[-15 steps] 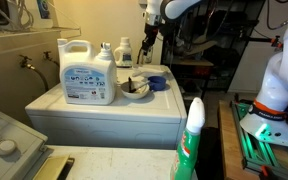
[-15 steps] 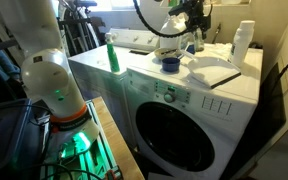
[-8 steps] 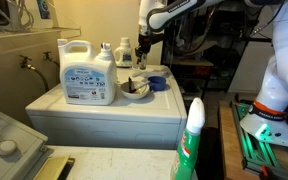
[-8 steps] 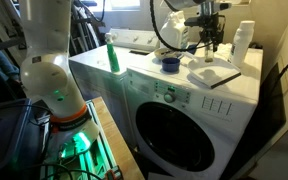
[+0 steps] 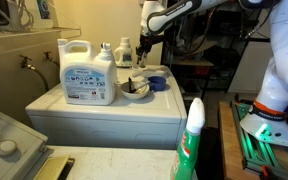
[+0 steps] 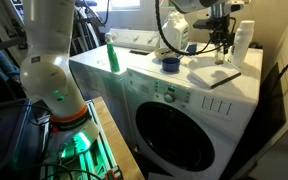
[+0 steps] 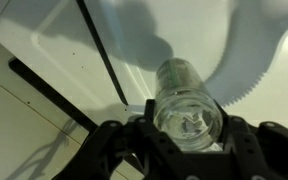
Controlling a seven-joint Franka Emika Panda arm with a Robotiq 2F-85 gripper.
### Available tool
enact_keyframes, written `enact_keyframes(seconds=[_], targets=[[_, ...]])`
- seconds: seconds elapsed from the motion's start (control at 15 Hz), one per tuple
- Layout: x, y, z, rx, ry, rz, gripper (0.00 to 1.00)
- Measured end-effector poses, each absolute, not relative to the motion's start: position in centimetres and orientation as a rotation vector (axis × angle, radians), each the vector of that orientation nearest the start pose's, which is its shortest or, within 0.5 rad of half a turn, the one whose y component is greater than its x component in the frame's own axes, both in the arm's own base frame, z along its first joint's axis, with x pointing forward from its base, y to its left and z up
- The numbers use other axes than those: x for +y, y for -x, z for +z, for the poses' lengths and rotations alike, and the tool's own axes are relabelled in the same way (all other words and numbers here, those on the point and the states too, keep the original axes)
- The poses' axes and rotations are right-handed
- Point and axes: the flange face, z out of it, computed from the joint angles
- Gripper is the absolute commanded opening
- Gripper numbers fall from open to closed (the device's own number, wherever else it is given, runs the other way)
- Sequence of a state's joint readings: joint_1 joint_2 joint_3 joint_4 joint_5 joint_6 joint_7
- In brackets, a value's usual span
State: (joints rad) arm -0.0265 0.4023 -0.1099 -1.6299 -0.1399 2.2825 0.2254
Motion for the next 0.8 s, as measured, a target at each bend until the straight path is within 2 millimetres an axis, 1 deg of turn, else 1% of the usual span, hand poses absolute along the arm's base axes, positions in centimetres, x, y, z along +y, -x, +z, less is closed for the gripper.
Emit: enact_keyframes(seconds=[0.27, 0.33, 0.4, 0.6, 0.73, 0.8], targets=[[-8.7, -68.8, 40.2, 0.487, 3.222, -0.416, 0.28], [-8.7, -68.8, 39.9, 0.5, 3.22, -0.413, 0.78], [-8.7, -68.7, 39.5, 0.509, 3.219, -0.412, 0.79], [-9.1, -68.5, 39.0, 0.539, 3.219, -0.408, 0.98], [-9.3, -68.4, 39.7, 0.545, 3.216, -0.425, 1.0], [-9.3, -68.4, 40.6, 0.547, 3.21, -0.447, 1.0]])
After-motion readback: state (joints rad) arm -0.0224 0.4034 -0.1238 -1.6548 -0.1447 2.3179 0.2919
